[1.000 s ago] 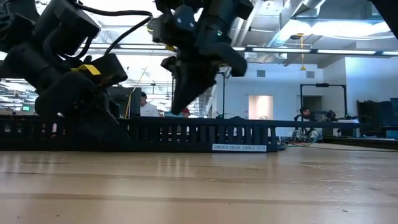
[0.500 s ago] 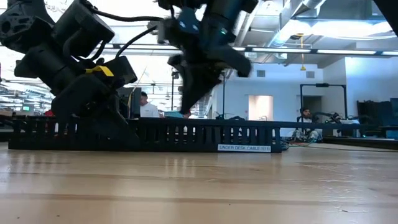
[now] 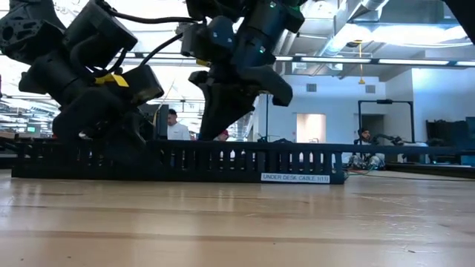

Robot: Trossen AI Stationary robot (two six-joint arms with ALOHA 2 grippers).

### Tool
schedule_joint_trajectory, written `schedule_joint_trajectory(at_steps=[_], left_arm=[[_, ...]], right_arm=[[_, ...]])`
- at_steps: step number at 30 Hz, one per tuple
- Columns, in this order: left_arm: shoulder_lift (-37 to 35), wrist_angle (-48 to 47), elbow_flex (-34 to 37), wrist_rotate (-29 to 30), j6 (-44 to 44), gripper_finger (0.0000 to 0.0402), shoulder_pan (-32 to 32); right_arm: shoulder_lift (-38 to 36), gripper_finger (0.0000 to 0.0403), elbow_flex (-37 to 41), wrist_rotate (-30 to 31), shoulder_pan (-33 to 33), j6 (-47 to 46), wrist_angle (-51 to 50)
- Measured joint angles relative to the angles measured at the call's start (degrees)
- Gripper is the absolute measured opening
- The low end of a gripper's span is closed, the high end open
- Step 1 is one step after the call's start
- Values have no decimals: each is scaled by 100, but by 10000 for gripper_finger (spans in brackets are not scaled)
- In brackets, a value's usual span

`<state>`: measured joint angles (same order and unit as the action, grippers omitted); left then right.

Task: Ziptie cables
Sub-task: Close the black cable duct with the black cable duct cover

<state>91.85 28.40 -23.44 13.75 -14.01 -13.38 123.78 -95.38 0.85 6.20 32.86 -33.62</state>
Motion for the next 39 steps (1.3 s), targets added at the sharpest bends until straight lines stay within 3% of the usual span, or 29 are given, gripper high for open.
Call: schedule_joint_trajectory(at_steps=[9, 13, 15, 19, 21, 27, 33, 39], left_arm=[[7, 220, 7, 43, 718, 236, -1], [4, 230, 2, 226, 952, 236, -4], [4, 282, 0, 443, 760, 236, -6], [2, 287, -25, 758, -566, 236, 1], [2, 264, -103, 799, -650, 236, 37], [2, 3, -413, 381, -284, 239, 195], [0, -382, -584, -325, -379, 269, 448], [-4, -707, -808, -584, -444, 292, 475]], right_arm=[[55, 0, 31, -102, -143, -595, 1261], [-130, 0, -9, 612, -191, -878, 1141], [-378, 0, -82, 789, -191, -963, 1046], [-776, 0, -104, 779, -172, -1245, 529], [-860, 0, -95, 761, -172, -1268, 339], [-1037, 0, -96, 441, -188, -1403, 115], [-1014, 1, -93, 218, -187, -1458, 17], [-1014, 38, -93, 52, -178, -1512, -79]])
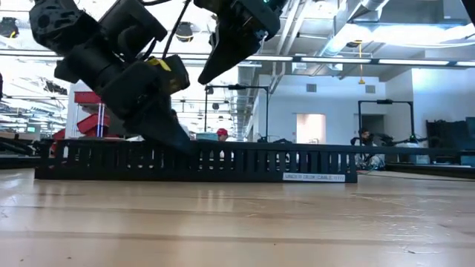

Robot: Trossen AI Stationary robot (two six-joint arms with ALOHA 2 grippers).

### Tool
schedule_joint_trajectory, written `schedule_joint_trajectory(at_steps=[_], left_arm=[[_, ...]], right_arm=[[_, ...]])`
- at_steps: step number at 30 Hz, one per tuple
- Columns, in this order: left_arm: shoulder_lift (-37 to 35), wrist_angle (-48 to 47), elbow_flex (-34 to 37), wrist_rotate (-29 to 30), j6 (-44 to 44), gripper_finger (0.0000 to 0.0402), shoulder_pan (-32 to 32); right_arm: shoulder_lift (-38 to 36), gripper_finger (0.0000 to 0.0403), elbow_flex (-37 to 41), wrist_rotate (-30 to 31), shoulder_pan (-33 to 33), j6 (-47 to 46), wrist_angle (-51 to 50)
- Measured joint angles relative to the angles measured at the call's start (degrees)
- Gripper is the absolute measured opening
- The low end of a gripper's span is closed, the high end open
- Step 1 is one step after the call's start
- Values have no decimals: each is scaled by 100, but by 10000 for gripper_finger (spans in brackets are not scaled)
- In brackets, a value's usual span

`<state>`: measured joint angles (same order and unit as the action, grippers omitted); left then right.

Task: Ziptie cables
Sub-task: Close the black cable duct with the black cable duct cover

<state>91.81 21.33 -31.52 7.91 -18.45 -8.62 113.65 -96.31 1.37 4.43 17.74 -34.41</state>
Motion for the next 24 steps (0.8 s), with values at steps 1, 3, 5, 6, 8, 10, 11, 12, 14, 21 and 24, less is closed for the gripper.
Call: schedule_joint_trajectory(at_steps=[1, 3, 5, 6, 8, 10, 11, 12, 14, 21, 24], left_arm=[[0, -64, -55, -8, -74, 293, -2], [0, -128, -146, 11, -179, 294, -81], [-62, -175, -229, 11, -189, 294, -228], [-122, -222, -266, 14, -176, 295, -290], [-284, -358, -309, 21, -181, 295, -364], [-357, -619, -305, 200, -251, 295, -427], [-361, -749, -302, 295, -304, 295, -473], [-363, -799, -296, 357, -384, 295, -526], [-380, -855, -298, 288, -569, 295, -625], [-971, -1643, -368, 540, -958, 295, -1284], [-1455, -2488, -484, 894, -1181, 295, -1327]], right_arm=[[0, 47, 0, -2, 0, -29, -43], [0, 65, 0, -23, 4, -38, -127], [0, 81, 0, -69, 9, -38, -229], [2, 88, 0, -138, 7, -40, -265], [2, 102, 0, -306, -1, -94, -290], [2, 115, 1, -450, 9, -124, -288], [2, 121, 19, -481, 28, -136, -266], [2, 127, 46, -486, 43, -143, -267], [2, 137, 122, -485, 88, -175, -280], [6, 126, 136, -306, 336, -147, -439], [4, 84, 133, -300, 487, -37, -397]])
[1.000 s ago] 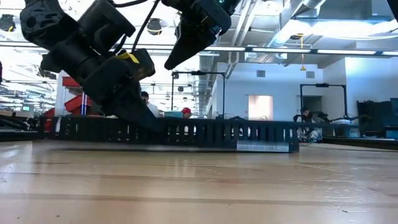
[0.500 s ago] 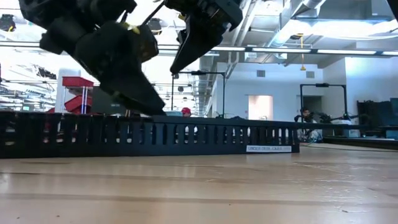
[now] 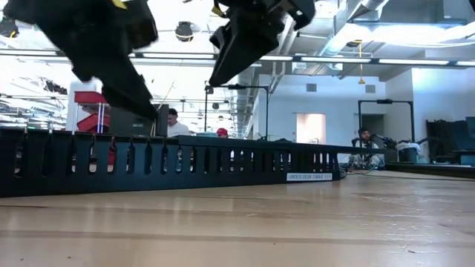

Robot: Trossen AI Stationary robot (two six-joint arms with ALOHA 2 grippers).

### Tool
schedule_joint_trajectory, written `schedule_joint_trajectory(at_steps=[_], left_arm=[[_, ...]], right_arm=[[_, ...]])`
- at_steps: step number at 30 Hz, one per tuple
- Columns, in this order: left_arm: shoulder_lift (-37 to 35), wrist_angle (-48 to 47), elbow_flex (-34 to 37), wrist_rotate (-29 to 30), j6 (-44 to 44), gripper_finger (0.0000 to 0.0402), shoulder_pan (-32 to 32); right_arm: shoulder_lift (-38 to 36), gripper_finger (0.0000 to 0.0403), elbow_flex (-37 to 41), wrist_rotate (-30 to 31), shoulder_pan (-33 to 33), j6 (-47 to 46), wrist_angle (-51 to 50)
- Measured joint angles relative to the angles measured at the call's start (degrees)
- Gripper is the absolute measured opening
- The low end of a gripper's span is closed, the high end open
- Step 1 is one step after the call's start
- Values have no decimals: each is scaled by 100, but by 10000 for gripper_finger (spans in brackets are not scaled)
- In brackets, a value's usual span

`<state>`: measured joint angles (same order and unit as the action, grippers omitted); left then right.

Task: Ziptie cables
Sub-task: Close the black cable duct with the black cable duct cover

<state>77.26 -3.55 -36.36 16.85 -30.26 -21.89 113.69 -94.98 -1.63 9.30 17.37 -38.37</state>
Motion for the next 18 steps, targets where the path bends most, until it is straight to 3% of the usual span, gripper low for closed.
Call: schedule_joint_trajectory(at_steps=[3, 9, 15, 18], left_arm=[[-522, -240, -31, 107, -454, 295, -110], [-852, 501, -42, 928, -1852, 295, -1165], [77, -103, -384, 2983, -2644, 291, -1923], [761, 75, -646, 3573, -3103, 290, -1947]], right_arm=[[0, 19, 2, 4, 102, 293, -48], [0, 2, 0, 6, 157, 393, -7], [0, 1, 0, 26, -37, 84, -73], [0, 1, 0, 26, -97, -23, -267]])
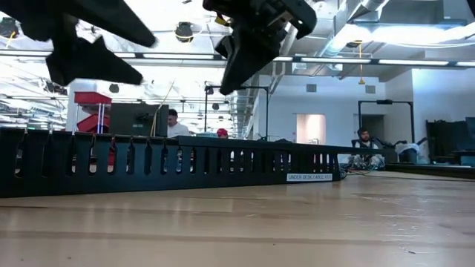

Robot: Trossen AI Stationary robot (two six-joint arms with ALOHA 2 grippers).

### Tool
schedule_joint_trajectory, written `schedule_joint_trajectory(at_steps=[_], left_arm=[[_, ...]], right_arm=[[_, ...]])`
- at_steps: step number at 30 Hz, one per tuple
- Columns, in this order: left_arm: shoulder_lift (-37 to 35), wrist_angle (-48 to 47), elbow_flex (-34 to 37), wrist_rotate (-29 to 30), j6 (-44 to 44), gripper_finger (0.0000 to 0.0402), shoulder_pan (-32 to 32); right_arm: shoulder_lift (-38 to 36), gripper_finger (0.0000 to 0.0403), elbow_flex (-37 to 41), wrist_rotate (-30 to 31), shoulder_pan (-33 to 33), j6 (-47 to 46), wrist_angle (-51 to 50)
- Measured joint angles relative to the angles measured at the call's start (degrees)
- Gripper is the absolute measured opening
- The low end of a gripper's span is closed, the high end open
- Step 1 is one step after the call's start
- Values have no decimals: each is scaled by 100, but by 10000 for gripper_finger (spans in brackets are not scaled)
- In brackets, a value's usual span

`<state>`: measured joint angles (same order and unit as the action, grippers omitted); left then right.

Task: Ziptie cables
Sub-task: Close the black cable duct with the black cable duct cover

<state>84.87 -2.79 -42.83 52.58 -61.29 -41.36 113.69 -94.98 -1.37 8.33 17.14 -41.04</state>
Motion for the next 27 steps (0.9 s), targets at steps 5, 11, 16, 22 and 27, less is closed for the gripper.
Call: schedule_joint_trajectory(at_steps=[5, 11, 16, 22, 27], left_arm=[[1213, -312, -1047, -351, -316, 290, 110], [1969, -1869, -2308, -925, -1036, 290, 222], [1875, -3872, -3098, -342, -1649, 290, 63], [1853, -5342, -3437, -227, -3072, 290, -285], [1877, -5295, -3166, -142, -3314, 290, -384]], right_arm=[[0, 0, 0, -4, -42, -19, -297], [0, 0, 0, -151, -45, -25, -361], [0, 0, 0, -210, 12, -81, -419], [-2, 0, 0, -223, 14, -174, -524], [-2, 0, 0, -274, -92, -148, -407]])
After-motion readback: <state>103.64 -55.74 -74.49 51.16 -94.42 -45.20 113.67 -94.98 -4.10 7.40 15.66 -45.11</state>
